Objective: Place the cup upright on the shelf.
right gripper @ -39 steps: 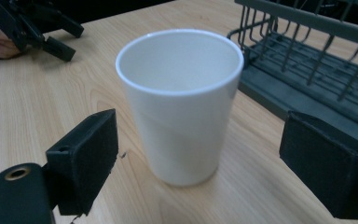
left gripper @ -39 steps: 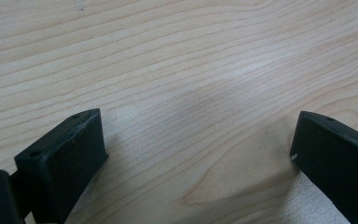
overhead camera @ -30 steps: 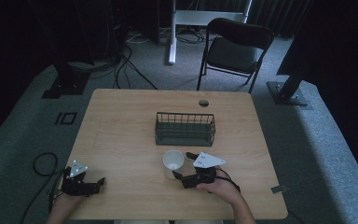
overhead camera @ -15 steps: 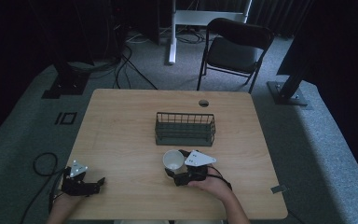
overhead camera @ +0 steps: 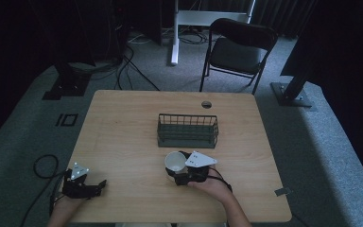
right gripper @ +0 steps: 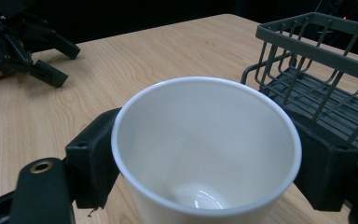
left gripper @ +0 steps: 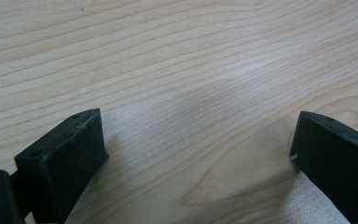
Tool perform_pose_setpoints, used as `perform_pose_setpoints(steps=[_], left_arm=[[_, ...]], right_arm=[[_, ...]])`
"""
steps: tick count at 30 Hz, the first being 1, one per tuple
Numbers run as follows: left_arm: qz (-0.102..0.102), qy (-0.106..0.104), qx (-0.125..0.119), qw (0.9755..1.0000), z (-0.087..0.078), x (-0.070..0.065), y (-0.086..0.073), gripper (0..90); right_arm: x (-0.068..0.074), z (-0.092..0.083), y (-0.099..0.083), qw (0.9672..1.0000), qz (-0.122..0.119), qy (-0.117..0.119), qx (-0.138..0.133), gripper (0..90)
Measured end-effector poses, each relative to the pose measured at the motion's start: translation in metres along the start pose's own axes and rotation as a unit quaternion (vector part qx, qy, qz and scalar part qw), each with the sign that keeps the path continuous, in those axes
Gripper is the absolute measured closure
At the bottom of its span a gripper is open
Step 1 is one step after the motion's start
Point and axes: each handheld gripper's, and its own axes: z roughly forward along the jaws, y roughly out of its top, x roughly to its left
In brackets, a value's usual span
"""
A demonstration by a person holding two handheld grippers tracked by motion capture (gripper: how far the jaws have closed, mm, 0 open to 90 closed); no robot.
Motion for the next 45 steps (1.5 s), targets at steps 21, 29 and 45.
perform_pose_setpoints(steps=[21, 29, 45], left_arm=[[0.000, 0.000, 0.000, 1.0000, 0.000, 0.000, 0.000, 3.4], [0.000, 0.000, 0.000, 1.0000, 0.000, 0.000, 0.000, 3.4], [0.000, 0.000, 0.000, 1.0000, 0.000, 0.000, 0.000, 3.4]], right_arm=[[-0.007, -0.012, 0.051, 0.9997, -0.002, -0.007, -0.025, 19.7], [-0.019, -0.013, 0.074, 0.9989, 0.010, -0.023, -0.040, 19.7], [-0.054, -0.012, 0.116, 0.9918, 0.031, -0.108, -0.061, 19.7]])
